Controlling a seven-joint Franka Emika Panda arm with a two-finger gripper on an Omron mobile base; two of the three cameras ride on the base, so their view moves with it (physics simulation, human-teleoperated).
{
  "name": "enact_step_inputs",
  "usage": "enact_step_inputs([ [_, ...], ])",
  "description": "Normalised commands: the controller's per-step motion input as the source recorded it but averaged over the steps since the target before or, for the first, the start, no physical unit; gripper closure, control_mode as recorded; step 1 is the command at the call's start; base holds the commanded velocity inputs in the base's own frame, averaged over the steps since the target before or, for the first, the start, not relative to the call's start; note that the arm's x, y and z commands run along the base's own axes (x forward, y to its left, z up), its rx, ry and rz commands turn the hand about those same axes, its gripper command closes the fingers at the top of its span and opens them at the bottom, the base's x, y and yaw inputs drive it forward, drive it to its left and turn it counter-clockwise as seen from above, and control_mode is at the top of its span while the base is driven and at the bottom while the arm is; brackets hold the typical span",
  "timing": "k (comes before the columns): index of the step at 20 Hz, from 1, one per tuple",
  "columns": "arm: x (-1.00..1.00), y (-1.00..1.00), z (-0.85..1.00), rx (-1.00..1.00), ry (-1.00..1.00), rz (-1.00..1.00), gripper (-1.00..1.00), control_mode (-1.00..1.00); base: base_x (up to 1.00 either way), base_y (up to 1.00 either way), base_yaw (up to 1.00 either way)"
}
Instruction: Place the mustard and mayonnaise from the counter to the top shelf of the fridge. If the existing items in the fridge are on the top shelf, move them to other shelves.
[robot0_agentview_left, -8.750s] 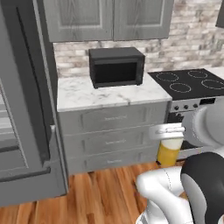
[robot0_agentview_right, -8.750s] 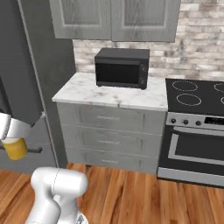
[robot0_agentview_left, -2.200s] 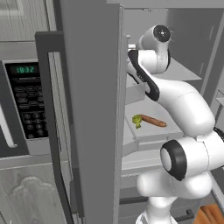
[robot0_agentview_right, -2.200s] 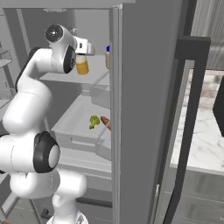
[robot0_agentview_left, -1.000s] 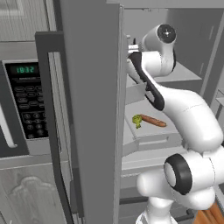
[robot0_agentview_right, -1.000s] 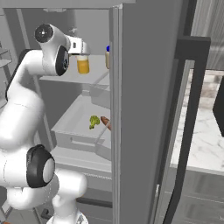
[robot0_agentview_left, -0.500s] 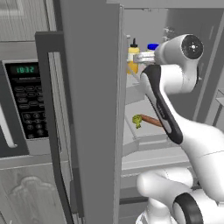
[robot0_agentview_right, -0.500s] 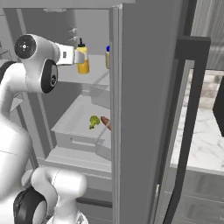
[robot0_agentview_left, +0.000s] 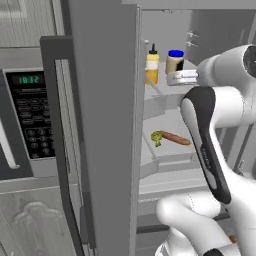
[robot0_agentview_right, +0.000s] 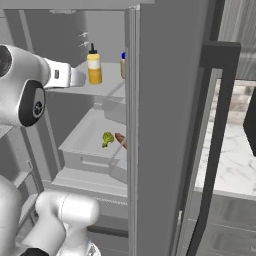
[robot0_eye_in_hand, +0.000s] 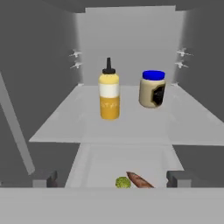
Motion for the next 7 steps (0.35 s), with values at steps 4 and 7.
enact_step_inputs([
  [4, -1.00, 0.00, 0.00, -0.02, 0.05, 0.00, -1.00, -1.00, 0.00, 0.00, 0.00],
  [7, -1.00, 0.00, 0.00, -0.03, 0.02, 0.00, -1.00, -1.00, 0.00, 0.00, 0.00],
])
